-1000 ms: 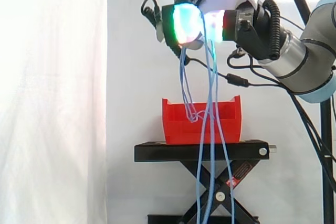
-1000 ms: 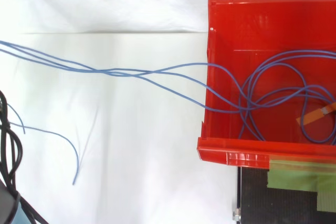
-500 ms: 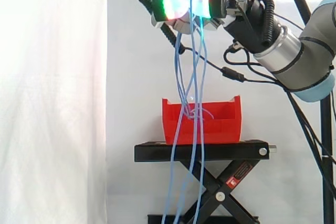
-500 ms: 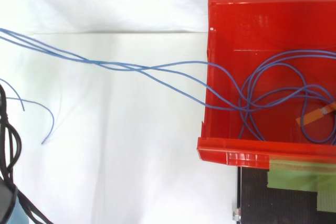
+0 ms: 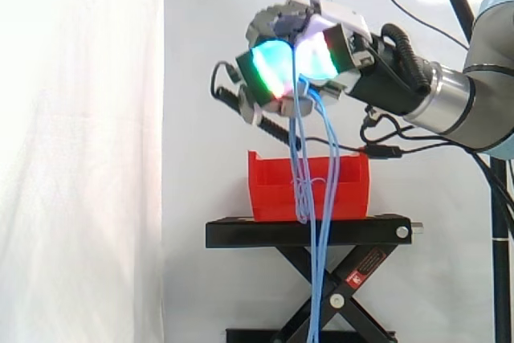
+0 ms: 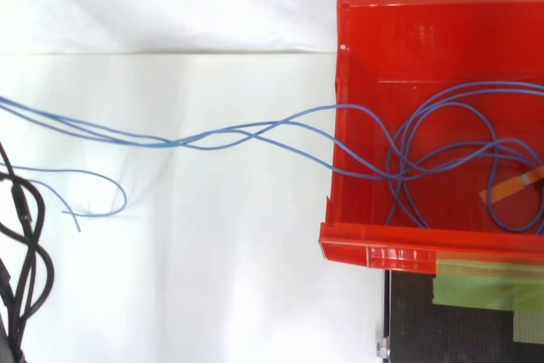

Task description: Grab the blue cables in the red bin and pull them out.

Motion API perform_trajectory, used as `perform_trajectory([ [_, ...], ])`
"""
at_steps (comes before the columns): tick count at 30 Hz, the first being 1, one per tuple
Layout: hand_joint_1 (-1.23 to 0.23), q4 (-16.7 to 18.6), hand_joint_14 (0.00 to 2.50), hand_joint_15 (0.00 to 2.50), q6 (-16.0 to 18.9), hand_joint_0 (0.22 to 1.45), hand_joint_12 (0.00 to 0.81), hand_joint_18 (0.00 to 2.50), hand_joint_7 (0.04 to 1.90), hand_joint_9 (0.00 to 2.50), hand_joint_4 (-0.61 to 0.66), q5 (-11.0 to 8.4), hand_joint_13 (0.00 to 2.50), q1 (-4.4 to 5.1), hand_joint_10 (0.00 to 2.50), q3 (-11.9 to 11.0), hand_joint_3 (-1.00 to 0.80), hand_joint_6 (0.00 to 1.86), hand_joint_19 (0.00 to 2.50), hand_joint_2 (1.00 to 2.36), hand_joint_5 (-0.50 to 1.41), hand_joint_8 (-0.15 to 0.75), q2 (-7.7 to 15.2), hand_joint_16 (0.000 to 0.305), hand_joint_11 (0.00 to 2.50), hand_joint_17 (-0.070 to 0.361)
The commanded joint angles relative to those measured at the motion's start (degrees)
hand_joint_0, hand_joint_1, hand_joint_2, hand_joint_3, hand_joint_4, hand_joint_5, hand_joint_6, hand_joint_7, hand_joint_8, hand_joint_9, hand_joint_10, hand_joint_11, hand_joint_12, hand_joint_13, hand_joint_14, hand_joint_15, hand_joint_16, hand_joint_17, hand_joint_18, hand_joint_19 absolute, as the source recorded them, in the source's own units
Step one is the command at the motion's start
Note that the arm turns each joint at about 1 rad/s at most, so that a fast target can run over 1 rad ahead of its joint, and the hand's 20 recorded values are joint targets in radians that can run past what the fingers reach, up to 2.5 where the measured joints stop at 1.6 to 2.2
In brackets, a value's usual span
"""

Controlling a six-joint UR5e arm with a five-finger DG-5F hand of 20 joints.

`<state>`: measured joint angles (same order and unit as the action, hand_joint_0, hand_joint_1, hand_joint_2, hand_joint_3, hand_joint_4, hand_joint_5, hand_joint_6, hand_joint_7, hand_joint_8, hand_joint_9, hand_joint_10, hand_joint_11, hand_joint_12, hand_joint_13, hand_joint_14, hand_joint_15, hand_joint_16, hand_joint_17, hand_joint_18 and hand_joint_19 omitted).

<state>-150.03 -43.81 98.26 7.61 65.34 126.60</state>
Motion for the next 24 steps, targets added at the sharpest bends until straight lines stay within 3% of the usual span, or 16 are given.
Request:
perform_trajectory([
  [1,-0.98,-5.5,0.0,1.76,3.0,0.93,0.305,0.87,0.76,1.28,-0.07,-1.32,1.41,0.39,0.03,0.0,-1.0,0.53,0.9,1.0,0.86,0.209,0.1,0.05,1.49,0.112],
  [4,-0.98,-8.6,0.0,1.75,5.5,0.93,0.303,0.87,0.76,1.28,-0.07,-2.19,1.41,0.65,0.03,0.0,-1.0,0.53,0.91,1.0,0.86,0.209,0.0,0.049,1.5,0.111],
  [5,-0.98,-12.1,0.0,1.75,8.9,0.93,0.299,0.87,0.77,1.28,-0.07,-3.78,1.41,1.0,0.02,0.1,-1.0,0.52,0.91,1.0,0.86,0.202,0.0,0.049,1.51,0.111],
  [9,-0.98,-14.7,0.0,1.75,12.1,0.92,0.299,0.87,0.76,1.28,-0.07,-4.83,1.42,1.27,0.03,0.1,-1.0,0.51,0.92,1.0,0.86,0.208,0.0,0.049,1.5,0.111],
  [24,-0.94,-18.6,0.0,1.72,14.1,0.89,0.305,0.87,0.84,1.27,-0.02,-4.74,1.4,1.35,0.03,0.0,-1.0,0.23,0.91,1.0,0.85,0.21,0.0,0.05,1.49,0.112],
])
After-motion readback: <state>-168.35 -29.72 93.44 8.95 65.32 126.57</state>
